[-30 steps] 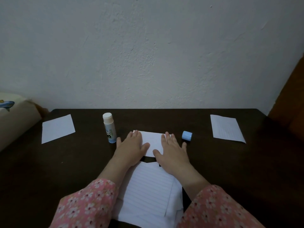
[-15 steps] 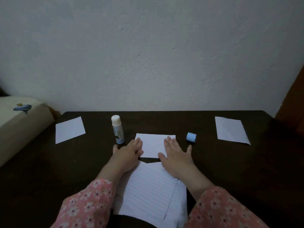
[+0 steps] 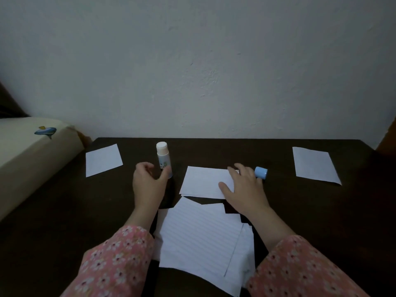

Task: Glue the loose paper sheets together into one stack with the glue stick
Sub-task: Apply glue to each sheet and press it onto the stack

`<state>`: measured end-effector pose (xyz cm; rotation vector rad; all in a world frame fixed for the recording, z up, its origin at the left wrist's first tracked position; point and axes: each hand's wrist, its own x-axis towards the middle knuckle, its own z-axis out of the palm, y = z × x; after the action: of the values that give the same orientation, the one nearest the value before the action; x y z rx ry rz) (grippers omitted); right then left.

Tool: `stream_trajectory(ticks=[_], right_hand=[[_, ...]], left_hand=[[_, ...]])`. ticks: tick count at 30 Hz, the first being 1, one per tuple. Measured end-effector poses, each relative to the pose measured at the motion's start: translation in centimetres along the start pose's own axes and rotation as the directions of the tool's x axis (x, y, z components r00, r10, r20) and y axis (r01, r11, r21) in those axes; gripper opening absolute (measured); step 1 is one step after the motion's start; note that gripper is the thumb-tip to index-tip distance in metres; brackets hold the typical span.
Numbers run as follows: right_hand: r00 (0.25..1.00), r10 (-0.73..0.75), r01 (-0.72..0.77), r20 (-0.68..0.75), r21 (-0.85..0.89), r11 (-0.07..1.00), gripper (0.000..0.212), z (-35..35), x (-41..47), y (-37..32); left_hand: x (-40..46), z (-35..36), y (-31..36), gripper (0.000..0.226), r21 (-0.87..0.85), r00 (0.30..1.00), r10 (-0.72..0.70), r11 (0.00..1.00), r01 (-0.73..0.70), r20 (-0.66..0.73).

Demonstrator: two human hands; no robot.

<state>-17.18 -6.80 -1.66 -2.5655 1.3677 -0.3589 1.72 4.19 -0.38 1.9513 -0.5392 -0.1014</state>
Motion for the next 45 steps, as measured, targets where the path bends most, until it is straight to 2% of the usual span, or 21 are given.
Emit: stream_trajectory(ticks=[2, 4, 7, 10, 12, 15, 17, 21, 23, 26, 29, 31, 33, 34, 35, 37, 39, 40, 42, 43, 45], right_hand=[[0.995, 0.041, -0.036, 0.091, -0.048, 0.998, 0.071, 0.3, 0.3, 0.1], [0.986, 0.067, -0.053, 0.155, -0.089, 0.995, 0.075, 0.6, 0.3, 0.1], [0.986, 0.065, -0.051, 0.156, -0.093, 0.994, 0.075, 0.7, 0.1, -0.1], [0.989, 0.047, -0.036, 0.140, -0.078, 0.996, 0.073, 0.7, 0.1, 0.1], [0.991, 0.041, -0.034, 0.129, -0.059, 0.998, 0.072, 0.7, 0.1, 0.1], [0.994, 0.034, -0.033, 0.104, -0.007, 0.999, 0.073, 0.6, 0.2, 0.1], [0.997, 0.032, -0.035, 0.068, 0.048, 0.998, 0.073, 0.4, 0.2, 0.2], [0.998, 0.021, -0.011, -0.065, 0.160, 0.987, 0.061, -0.1, -0.1, 0.1], [0.993, -0.002, 0.035, -0.115, 0.288, 0.957, 0.054, -0.2, -0.3, -0.1], [0.976, -0.019, 0.130, -0.218, 0.508, 0.851, 0.050, -0.2, -0.4, -0.3], [0.957, 0.006, 0.182, -0.289, 0.618, 0.764, 0.050, -0.8, -0.9, -0.7], [0.959, 0.012, 0.193, -0.284, 0.682, 0.705, 0.051, -1.6, -1.3, -1.1], [0.969, -0.010, 0.180, -0.245, 0.683, 0.708, 0.051, -2.3, -1.9, -1.4], [0.980, -0.023, 0.146, -0.196, 0.641, 0.753, 0.050, -2.5, -2.3, -1.5], [0.991, -0.029, 0.098, -0.130, 0.558, 0.824, 0.049, -2.7, -2.7, -1.6], [0.998, -0.018, 0.032, -0.055, 0.271, 0.962, 0.049, -2.5, -3.6, -2.0], [0.995, -0.081, 0.084, -0.053, 0.069, 0.994, 0.056, -2.2, -4.6, -2.3], [0.990, -0.141, 0.141, -0.002, 0.075, 0.987, 0.061, -2.2, -5.1, -2.5], [0.943, -0.266, 0.232, 0.199, 0.180, 0.956, 0.076, -2.2, -5.9, -2.7], [0.904, -0.311, 0.269, 0.292, 0.176, 0.947, 0.083, -2.1, -6.2, -2.8], [0.864, -0.344, 0.330, 0.368, 0.104, 0.938, 0.094, -1.8, -6.2, -2.8]], left_hand=[[0.7, 0.3, -0.2, 0.063, -0.012, 0.999, -0.010, 1.000, 0.011, 0.039], [1.2, 0.7, -0.2, 0.074, 0.006, 0.993, 0.010, 1.000, -0.011, 0.119], [1.6, 1.2, -0.1, 0.048, 0.078, 0.972, 0.043, 0.995, -0.063, 0.230], [1.4, 1.6, 0.1, 0.029, 0.029, 0.935, 0.054, 0.997, -0.069, 0.350], [1.3, 1.8, 0.5, 0.028, 0.073, 0.884, 0.099, 0.986, -0.148, 0.456], [1.4, 2.4, 0.6, 0.044, 0.307, 0.812, 0.142, 0.878, -0.368, 0.566], [1.4, 2.7, 0.7, 0.050, 0.367, 0.815, 0.131, 0.844, -0.390, 0.565], [1.8, 2.9, 0.4, 0.062, 0.293, 0.843, 0.087, 0.915, -0.279, 0.531], [1.6, 2.8, 0.3, 0.063, 0.202, 0.857, 0.079, 0.957, -0.208, 0.510], [1.1, 2.1, 0.6, 0.050, 0.023, 0.904, 0.099, 0.993, -0.120, 0.416], [0.7, 0.5, 1.6, 0.041, -0.151, 0.930, 0.089, 0.988, -0.036, 0.357], [0.4, -1.0, 2.3, 0.039, -0.197, 0.933, 0.078, 0.980, -0.007, 0.353], [0.2, -2.4, 2.5, 0.042, -0.134, 0.920, 0.056, 0.991, -0.004, 0.387], [-0.1, -2.9, 2.4, 0.045, -0.048, 0.913, 0.039, 0.999, -0.021, 0.405], [-0.3, -3.3, 2.2, 0.047, 0.061, 0.908, 0.021, 0.997, -0.051, 0.418], [-1.1, -3.9, 1.3, 0.045, 0.263, 0.900, 0.016, 0.954, -0.144, 0.436], [-1.9, -4.3, 0.4, 0.042, 0.400, 0.900, 0.028, 0.889, -0.221, 0.435], [-2.1, -4.6, 0.0, 0.043, 0.428, 0.903, 0.027, 0.874, -0.230, 0.429], [-2.4, -5.4, -0.5, 0.049, 0.389, 0.888, -0.006, 0.900, -0.196, 0.460], [-2.5, -5.9, -0.6, 0.053, 0.354, 0.864, -0.030, 0.919, -0.173, 0.502], [-2.9, -6.6, -0.9, 0.058, 0.333, 0.806, -0.053, 0.925, -0.183, 0.589]])
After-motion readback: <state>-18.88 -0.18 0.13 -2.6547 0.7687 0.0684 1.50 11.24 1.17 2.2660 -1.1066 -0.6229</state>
